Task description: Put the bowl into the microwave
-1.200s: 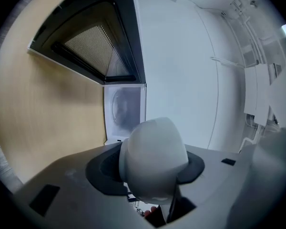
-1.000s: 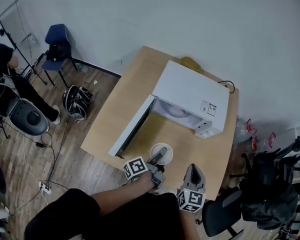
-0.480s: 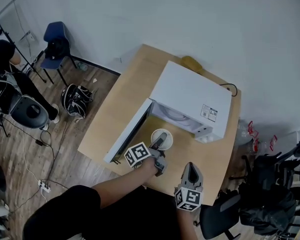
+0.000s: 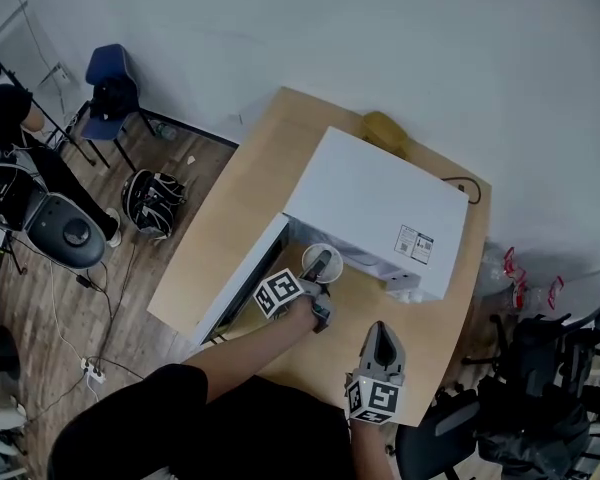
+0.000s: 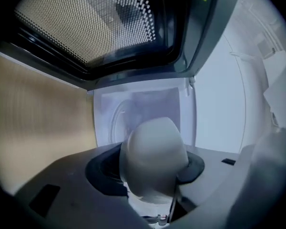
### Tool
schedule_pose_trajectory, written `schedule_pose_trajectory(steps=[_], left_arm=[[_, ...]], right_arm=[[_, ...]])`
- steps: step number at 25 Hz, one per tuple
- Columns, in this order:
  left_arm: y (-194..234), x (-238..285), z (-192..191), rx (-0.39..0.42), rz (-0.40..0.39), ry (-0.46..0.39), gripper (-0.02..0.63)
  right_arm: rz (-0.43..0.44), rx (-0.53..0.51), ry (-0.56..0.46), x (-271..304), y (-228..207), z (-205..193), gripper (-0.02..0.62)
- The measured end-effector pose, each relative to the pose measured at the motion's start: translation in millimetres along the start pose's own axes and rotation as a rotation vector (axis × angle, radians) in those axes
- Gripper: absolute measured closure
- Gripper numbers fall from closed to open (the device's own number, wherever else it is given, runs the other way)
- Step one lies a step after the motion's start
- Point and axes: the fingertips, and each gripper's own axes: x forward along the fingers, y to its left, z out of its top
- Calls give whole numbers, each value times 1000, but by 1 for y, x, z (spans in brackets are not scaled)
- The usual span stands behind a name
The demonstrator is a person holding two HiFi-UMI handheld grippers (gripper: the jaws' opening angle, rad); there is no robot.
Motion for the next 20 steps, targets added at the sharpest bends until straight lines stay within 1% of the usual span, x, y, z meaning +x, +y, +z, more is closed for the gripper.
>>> schedule_pose_trajectory(steps=[4, 9, 11, 15, 20], left_arm=[[12, 28, 8, -9, 12, -12, 387], [24, 53, 18, -23, 36, -39, 387], [30, 63, 19, -19, 51, -21, 387], [37, 81, 17, -24, 52, 5, 387], [45, 98, 14, -18, 68, 22, 387]], right_arm=[[-7, 7, -10, 14, -14, 1, 535], [-28, 11, -42, 18, -31, 5, 535], [-34, 15, -43, 20, -34, 3, 535], [-40, 27, -17, 23, -39, -7, 535], [-15, 23, 0, 26, -34, -15, 535]])
